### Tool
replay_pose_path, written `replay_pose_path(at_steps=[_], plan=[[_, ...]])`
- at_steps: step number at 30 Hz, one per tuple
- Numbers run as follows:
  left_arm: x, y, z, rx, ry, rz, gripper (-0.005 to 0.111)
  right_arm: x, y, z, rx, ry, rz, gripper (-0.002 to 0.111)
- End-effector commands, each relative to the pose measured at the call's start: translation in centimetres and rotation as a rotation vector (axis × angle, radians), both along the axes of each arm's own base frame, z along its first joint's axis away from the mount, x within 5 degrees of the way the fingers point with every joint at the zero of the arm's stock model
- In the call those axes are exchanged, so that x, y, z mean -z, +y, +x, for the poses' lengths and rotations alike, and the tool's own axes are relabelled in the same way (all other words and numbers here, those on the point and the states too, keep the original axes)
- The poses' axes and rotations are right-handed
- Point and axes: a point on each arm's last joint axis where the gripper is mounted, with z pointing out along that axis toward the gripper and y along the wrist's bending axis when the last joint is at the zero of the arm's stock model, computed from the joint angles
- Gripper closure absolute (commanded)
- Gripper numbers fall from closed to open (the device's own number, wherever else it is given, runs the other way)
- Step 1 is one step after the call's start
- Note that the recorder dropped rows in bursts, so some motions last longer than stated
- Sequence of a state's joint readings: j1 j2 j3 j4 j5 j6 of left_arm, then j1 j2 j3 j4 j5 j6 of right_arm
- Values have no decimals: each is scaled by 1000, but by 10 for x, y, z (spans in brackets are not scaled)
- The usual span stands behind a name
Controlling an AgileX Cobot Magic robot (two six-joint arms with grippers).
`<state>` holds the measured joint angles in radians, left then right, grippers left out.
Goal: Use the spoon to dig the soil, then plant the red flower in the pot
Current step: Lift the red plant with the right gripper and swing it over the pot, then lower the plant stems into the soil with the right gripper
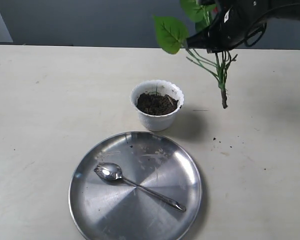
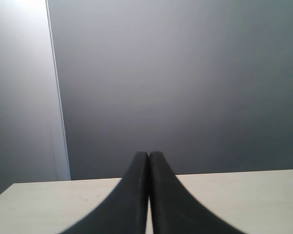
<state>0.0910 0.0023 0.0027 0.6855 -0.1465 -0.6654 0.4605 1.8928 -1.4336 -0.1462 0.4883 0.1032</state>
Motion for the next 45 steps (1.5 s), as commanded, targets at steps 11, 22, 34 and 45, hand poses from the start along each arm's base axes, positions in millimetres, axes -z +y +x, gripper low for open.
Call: replay_pose_path(at_steps=[11,22,34,45], plan=[[-1,-1,0,10,-9,-11,106,-39,3,-87,-169,-669,670,109],[-1,-1,0,10,-9,-11,106,25,37,-86,-418,-646,655,109],[-1,-1,0,10,-9,-11,106,90,45,-79,-504,-627,521,109],[-1,-1,0,10,-9,-11,106,119,48,-85,-605,-517,441,109]])
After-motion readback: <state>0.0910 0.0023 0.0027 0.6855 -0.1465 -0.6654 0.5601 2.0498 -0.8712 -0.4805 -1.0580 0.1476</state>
